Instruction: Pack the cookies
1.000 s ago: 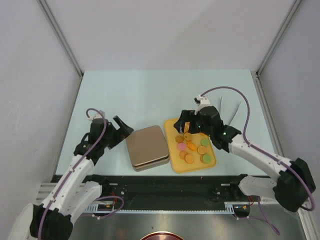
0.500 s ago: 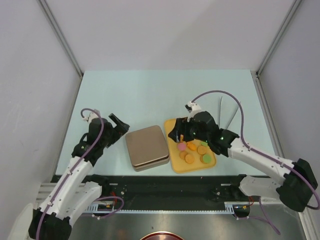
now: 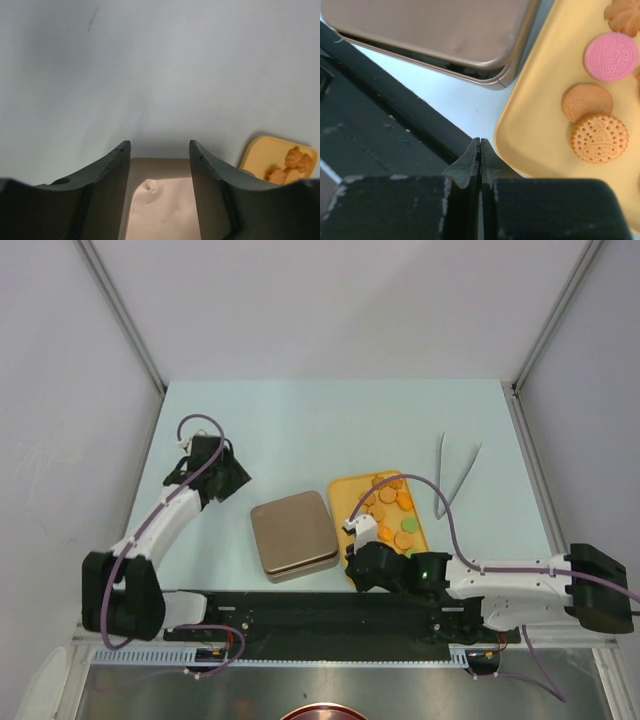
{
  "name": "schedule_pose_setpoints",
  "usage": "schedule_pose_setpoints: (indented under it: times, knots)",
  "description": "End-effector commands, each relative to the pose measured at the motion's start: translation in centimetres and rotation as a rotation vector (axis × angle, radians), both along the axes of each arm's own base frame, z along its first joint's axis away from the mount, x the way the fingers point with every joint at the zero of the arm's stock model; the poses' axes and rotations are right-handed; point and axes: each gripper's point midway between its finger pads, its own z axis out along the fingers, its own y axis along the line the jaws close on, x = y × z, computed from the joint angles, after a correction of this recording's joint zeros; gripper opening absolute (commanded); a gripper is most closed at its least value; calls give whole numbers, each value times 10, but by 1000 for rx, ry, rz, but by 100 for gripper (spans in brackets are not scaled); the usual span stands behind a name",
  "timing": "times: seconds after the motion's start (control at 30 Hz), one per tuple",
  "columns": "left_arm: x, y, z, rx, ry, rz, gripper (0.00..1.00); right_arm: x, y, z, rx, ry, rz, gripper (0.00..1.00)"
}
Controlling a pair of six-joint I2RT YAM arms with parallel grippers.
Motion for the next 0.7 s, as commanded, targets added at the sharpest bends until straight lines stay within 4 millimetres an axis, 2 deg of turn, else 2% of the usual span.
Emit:
schedule_pose_setpoints:
  times: [0.0,0.03,0.1,0.23,0.33,0.47,0.67]
  knots:
    - [25,-24,-11,-44,12,-157,53,11,10,2,68,-61,-97,0]
    - [26,-29,-15,-62,18,-182,53,9,10,-6,55,-58,-93,0]
    - [29,-31,-28,-63,37,-191,51,11,17,-6,78,-62,-92,0]
    - [33,-34,-41,-76,44,-218,50,14,30,-8,106,-64,-81,0]
    - [33,-41,-50,-101,55,-253,50,18,37,-20,106,-43,-77,0]
    - [30,-46,-56,-122,66,-283,49,22,46,-28,121,-24,-78,0]
    - [22,-52,-59,-152,64,-315,47,37,42,-38,111,-9,-119,0]
